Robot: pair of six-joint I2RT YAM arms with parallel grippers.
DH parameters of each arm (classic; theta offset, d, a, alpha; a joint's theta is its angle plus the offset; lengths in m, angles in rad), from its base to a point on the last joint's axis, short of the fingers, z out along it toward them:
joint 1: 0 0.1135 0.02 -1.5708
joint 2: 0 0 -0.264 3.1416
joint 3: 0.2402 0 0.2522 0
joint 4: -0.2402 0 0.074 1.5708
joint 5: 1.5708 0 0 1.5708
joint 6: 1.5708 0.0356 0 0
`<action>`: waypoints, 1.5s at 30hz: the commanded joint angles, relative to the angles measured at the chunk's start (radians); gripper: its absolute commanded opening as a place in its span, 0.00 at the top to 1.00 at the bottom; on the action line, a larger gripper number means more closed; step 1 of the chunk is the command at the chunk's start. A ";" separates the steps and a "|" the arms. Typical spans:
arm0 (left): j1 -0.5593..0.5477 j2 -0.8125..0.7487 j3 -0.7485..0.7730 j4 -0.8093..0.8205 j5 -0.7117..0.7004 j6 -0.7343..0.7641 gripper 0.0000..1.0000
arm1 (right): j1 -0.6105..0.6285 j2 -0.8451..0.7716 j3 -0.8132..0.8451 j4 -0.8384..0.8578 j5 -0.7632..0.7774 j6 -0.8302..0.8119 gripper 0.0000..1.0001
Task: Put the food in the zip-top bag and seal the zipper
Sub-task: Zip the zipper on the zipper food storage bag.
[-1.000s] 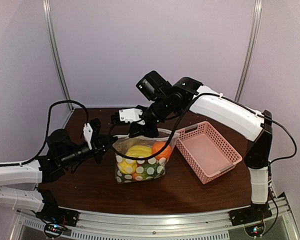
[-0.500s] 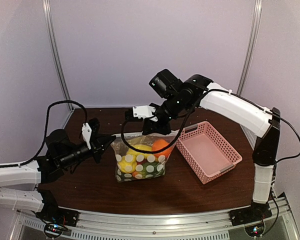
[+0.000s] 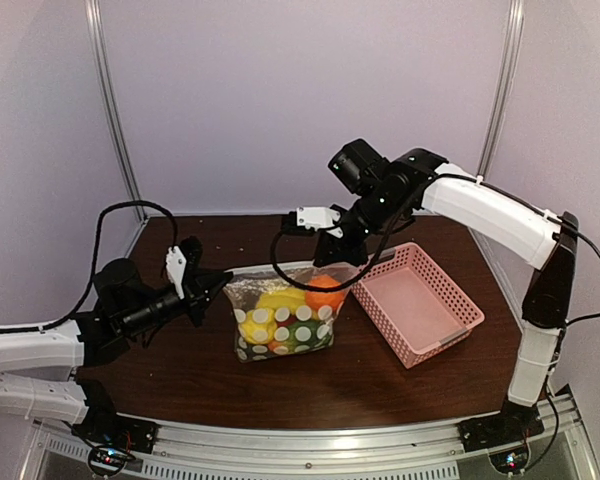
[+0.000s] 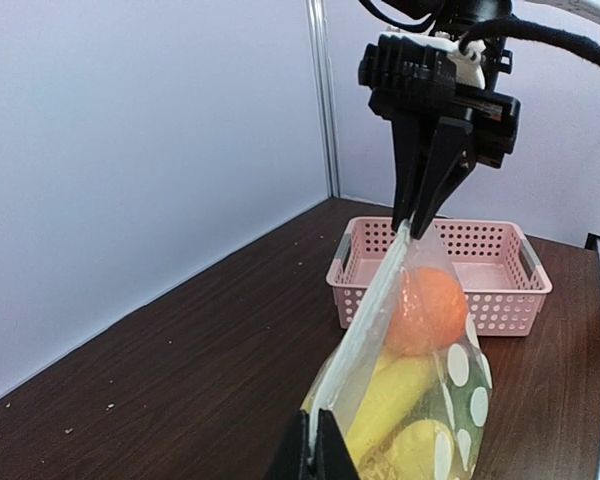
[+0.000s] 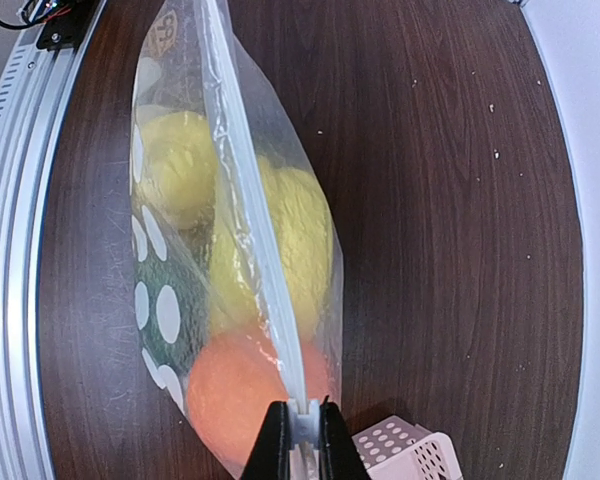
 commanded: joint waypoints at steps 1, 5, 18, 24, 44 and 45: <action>0.012 0.012 0.004 0.067 -0.043 0.000 1.00 | -0.066 -0.059 -0.049 -0.080 0.072 0.008 1.00; 0.011 0.026 0.009 0.072 -0.044 0.002 1.00 | -0.089 -0.083 -0.085 -0.082 0.073 0.002 1.00; 0.011 0.056 0.026 0.087 -0.035 0.000 1.00 | -0.157 -0.130 -0.154 -0.106 0.061 -0.012 1.00; 0.011 0.061 0.026 0.088 -0.033 0.000 1.00 | -0.174 -0.139 -0.164 -0.113 0.066 -0.016 1.00; 0.012 0.064 0.023 0.090 -0.038 -0.004 1.00 | -0.207 -0.158 -0.186 -0.140 0.075 -0.025 1.00; 0.011 0.065 0.023 0.090 -0.038 -0.004 1.00 | -0.209 -0.159 -0.186 -0.139 0.076 -0.025 1.00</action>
